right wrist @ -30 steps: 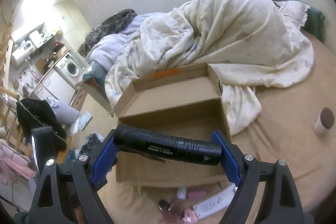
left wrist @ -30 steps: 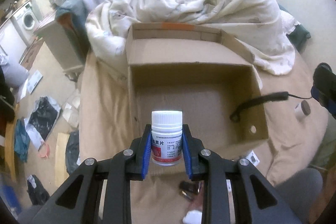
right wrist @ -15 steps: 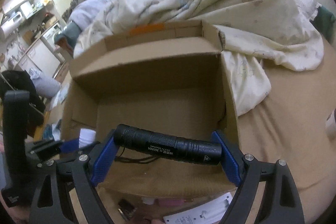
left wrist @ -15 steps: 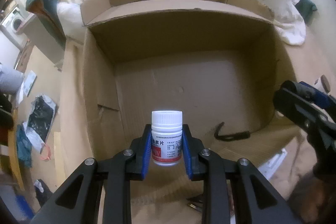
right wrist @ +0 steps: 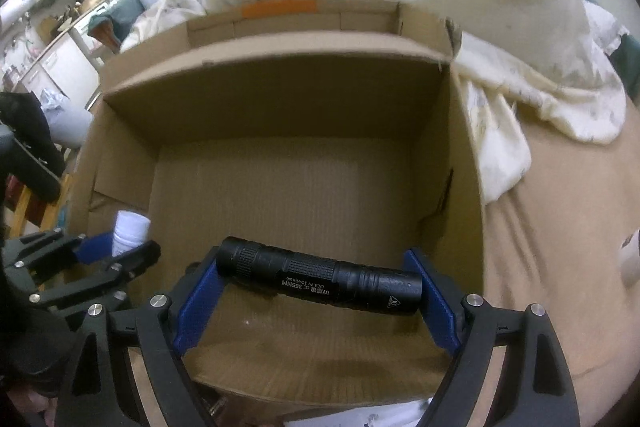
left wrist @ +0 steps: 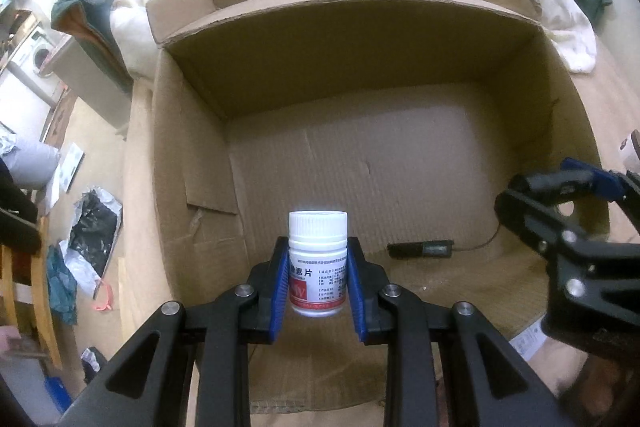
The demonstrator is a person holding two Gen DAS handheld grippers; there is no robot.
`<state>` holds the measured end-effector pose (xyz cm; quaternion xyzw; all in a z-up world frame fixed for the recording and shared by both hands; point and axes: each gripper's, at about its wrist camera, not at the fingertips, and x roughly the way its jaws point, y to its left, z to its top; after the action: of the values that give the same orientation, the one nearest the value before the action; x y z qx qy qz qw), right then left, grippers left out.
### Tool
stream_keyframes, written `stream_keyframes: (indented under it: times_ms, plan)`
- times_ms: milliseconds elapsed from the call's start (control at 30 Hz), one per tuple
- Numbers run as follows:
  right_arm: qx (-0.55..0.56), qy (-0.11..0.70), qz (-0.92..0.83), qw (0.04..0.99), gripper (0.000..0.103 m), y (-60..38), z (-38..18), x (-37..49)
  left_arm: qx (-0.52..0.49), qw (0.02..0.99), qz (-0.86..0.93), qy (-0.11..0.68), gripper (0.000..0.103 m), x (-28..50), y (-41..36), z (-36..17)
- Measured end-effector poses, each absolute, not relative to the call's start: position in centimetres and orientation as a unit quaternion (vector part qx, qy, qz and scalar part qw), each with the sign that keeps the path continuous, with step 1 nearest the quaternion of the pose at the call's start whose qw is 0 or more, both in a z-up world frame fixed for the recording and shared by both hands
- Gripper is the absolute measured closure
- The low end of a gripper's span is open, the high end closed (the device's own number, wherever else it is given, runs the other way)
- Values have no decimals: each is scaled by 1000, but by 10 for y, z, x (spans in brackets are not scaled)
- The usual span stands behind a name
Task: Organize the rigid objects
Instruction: 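Carry the pill bottle and flashlight into the box and open both tools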
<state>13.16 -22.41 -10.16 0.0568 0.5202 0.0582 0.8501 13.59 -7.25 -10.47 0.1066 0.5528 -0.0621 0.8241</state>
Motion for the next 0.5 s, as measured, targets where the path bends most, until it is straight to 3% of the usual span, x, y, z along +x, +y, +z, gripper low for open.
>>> stream_keyframes:
  times_ms: [500]
  plan:
    - [38, 546, 34, 836, 10, -223, -119, 132, 114, 822, -66, 554, 79, 136, -77, -109]
